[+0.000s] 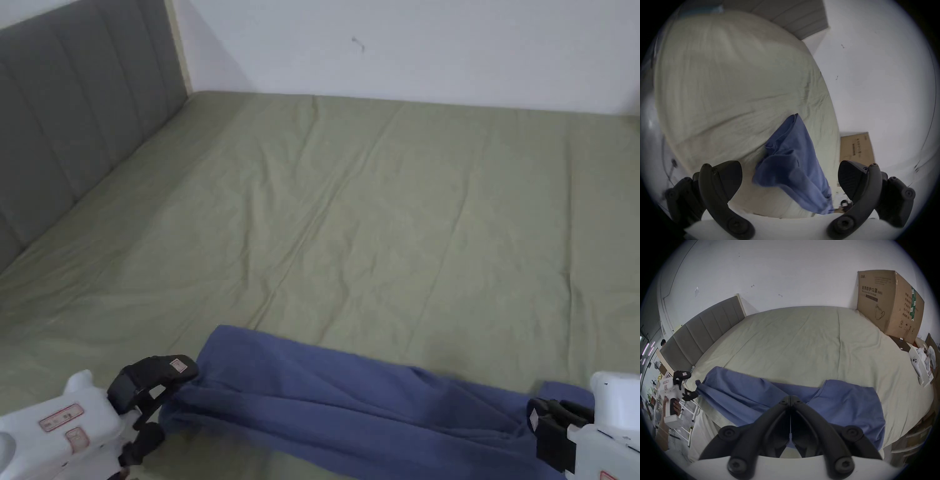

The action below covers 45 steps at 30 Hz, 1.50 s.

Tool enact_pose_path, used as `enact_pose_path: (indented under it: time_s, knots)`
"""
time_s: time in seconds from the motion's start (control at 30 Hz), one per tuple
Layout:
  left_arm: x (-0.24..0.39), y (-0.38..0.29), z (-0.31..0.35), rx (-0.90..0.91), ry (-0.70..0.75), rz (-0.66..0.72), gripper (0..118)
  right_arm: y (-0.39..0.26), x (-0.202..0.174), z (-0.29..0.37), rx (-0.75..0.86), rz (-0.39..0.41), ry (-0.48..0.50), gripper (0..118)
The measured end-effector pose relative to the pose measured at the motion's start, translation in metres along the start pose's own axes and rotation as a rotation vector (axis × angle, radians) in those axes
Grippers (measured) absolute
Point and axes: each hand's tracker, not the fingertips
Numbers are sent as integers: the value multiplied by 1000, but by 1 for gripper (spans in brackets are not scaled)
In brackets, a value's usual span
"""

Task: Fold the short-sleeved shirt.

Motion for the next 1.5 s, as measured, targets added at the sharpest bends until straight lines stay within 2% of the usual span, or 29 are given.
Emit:
enact_pose_path:
  time_s: [0.07, 0.17, 0.27, 0.3, 0.33, 0.37, 0.4, 0.43, 0.47, 0.57, 0.7, 0.83, 0.97, 1.07, 1.1, 1.13, 1.17, 1.2, 1.23, 1.27, 1.3, 1.37, 1.5]
  knots:
    - [-9, -1, -17, -43, -28, 85, 118, -2, 2, -3, -14, 0, -9, 0]
    - [-6, -3, -35, -51, -124, 100, 117, -5, 5, -3, -26, 4, -14, 0]
    - [7, 0, -53, -81, -55, 15, 115, -8, 10, -6, -39, 7, -19, 0]
    - [14, 1, -54, -84, 3, -23, 102, -9, 11, -7, -43, 7, -21, 0]
    - [19, 2, -56, -82, 77, -74, 67, -9, 2, -2, -44, 3, -22, 0]
    - [20, 3, -65, -111, 172, -116, 10, -9, 2, -1, -42, -6, -17, 0]
    - [16, 7, -66, -149, 192, -97, 7, -9, 3, 0, -39, -16, -14, 0]
    - [20, 9, -61, -128, 112, -85, 7, -9, 5, 2, -38, -20, -13, 0]
    - [26, 9, -55, -121, 115, -82, 7, -8, 2, 6, -35, -22, -13, 0]
    - [51, 9, -50, -95, 102, -217, 7, -6, 8, 12, -20, -36, -24, 0]
    - [117, -16, -41, -89, 136, -491, 7, -5, 18, 20, -3, -64, -43, 0]
    - [188, -64, -48, -128, 70, -805, 7, -8, 29, 29, 8, -99, -53, 0]
    - [248, -148, -80, -276, -19, -1129, 7, -18, 47, 36, 16, -153, -75, 0]
    - [259, -213, -115, -418, -69, -1282, 7, -29, 72, 40, 14, -207, -94, 0]
    - [257, -232, -129, -457, -45, -1303, 12, -32, 77, 43, 14, -223, -103, 0]
    - [252, -250, -141, -485, -10, -1326, 28, -36, 83, 46, 14, -233, -109, 0]
    - [245, -261, -151, -515, 0, -1353, 56, -39, 88, 50, 12, -237, -117, 0]
    - [238, -273, -162, -534, 12, -1359, 91, -43, 93, 55, 17, -241, -138, 0]
    - [232, -281, -172, -574, 26, -1371, 100, -48, 97, 60, 22, -247, -157, 0]
    - [229, -285, -177, -612, 69, -1372, 100, -53, 104, 63, 17, -259, -170, 0]
    - [228, -283, -176, -619, 67, -1346, 113, -58, 111, 66, 12, -271, -173, 0]
    - [229, -270, -171, -598, 33, -1282, 104, -66, 122, 72, 14, -311, -178, 0]
    - [240, -224, -151, -472, 37, -1080, 103, -73, 131, 71, 4, -335, -190, 0]
